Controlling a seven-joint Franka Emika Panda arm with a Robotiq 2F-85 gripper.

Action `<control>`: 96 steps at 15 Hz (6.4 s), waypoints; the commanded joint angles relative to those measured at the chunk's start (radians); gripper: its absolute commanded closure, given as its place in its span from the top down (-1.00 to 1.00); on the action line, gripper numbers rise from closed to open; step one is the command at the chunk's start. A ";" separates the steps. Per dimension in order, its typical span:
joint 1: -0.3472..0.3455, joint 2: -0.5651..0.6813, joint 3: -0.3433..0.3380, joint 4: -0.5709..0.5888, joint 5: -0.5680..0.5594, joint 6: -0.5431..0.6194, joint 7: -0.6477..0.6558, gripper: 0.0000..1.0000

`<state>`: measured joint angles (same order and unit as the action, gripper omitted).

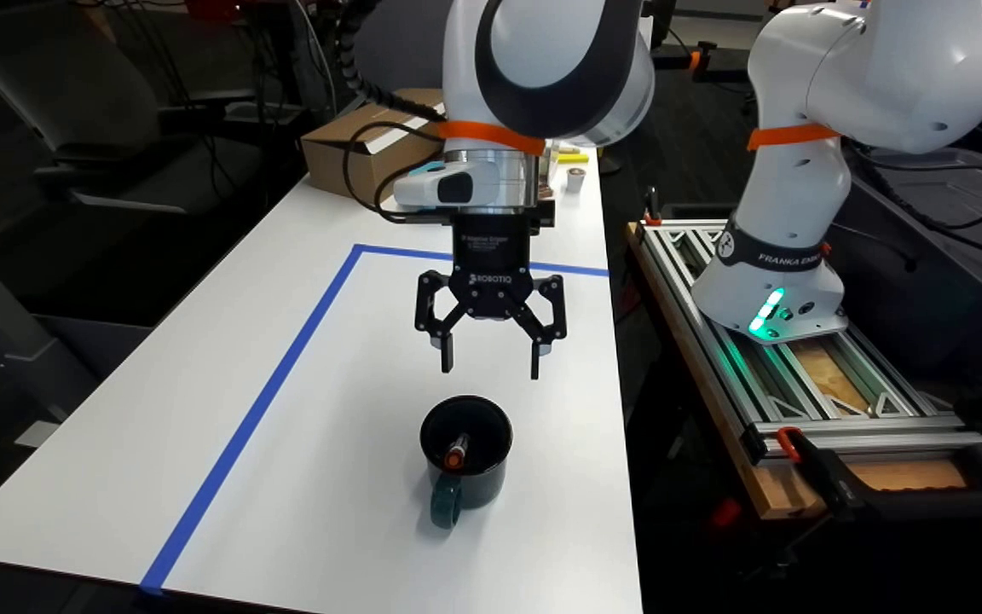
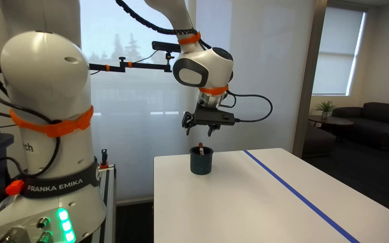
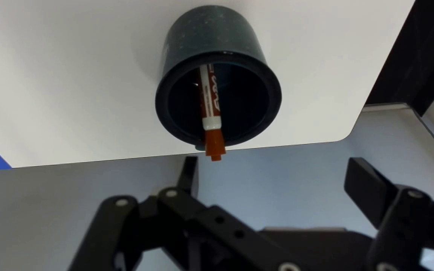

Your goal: Move the sharpie to the table

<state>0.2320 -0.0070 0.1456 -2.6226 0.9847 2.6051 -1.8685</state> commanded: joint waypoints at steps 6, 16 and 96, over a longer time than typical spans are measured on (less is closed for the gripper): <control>0.006 0.120 0.044 0.045 0.279 0.114 -0.289 1.00; 0.001 0.187 0.037 0.050 0.231 0.106 -0.275 1.00; -0.071 -0.036 0.080 0.086 0.627 0.080 -0.582 -0.90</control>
<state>0.1730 0.0023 0.2374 -2.5191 1.5180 2.6988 -2.3799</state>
